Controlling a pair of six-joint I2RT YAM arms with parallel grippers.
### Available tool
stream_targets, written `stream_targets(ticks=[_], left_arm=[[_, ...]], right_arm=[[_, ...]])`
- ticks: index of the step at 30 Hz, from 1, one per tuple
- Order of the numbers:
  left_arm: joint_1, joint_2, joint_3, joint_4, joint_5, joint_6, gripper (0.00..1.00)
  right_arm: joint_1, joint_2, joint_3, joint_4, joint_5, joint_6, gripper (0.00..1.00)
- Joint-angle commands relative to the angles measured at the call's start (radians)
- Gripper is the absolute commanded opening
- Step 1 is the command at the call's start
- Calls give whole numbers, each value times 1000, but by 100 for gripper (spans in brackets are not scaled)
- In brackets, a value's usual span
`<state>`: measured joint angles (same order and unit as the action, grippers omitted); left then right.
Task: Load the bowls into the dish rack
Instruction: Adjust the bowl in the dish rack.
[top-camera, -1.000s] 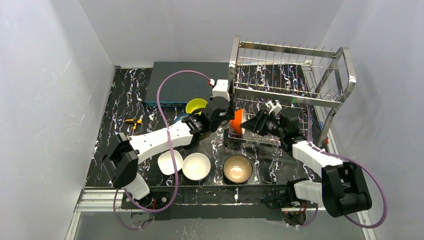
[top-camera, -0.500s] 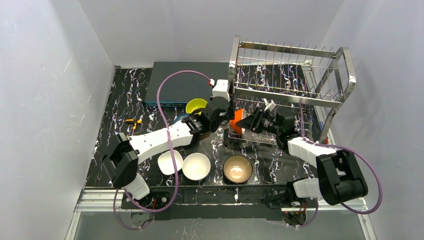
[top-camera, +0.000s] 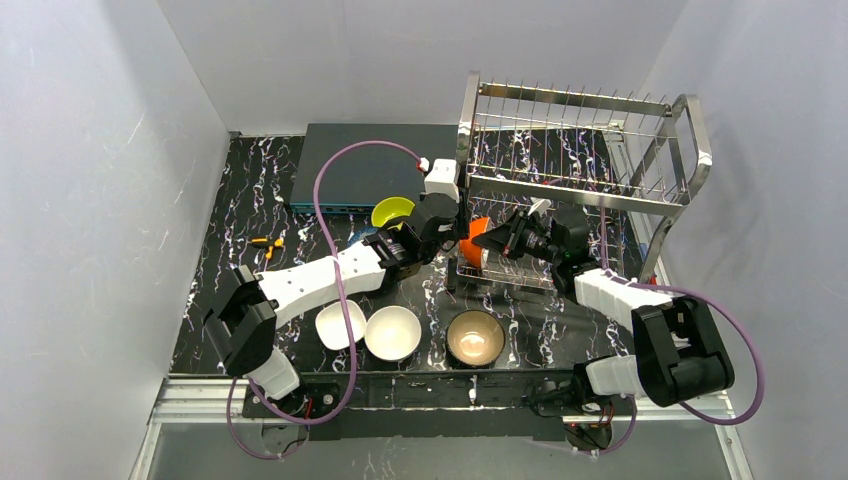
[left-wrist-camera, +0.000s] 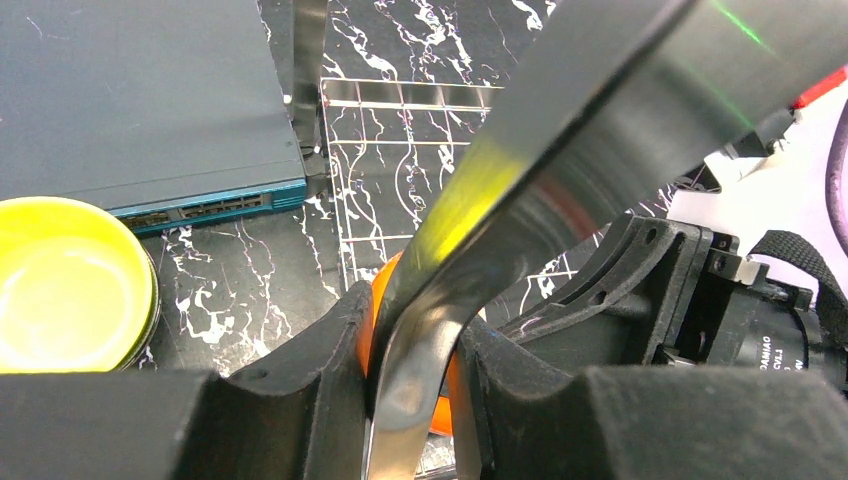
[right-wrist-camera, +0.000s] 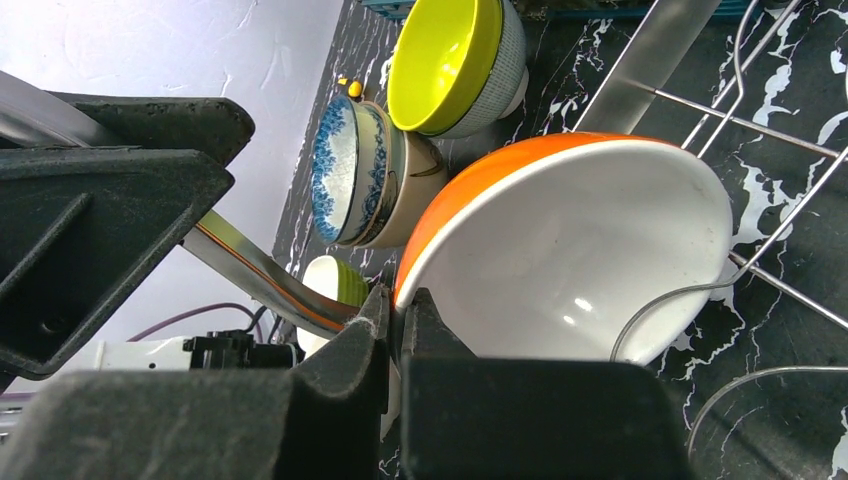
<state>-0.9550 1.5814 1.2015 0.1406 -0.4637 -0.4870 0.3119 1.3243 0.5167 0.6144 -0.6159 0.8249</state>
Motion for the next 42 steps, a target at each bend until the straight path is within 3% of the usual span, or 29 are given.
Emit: stream_targets(ticks=[1, 30, 42], left_arm=[[17, -32, -16, -82, -4, -119, 0], [17, -38, -22, -80, -1, -101, 0], [16, -40, -29, -81, 1, -100, 0]], right_arm=[[9, -55, 35, 73, -19, 22, 1], [9, -47, 111, 344, -26, 98, 1], [7, -85, 73, 450, 17, 157, 1]])
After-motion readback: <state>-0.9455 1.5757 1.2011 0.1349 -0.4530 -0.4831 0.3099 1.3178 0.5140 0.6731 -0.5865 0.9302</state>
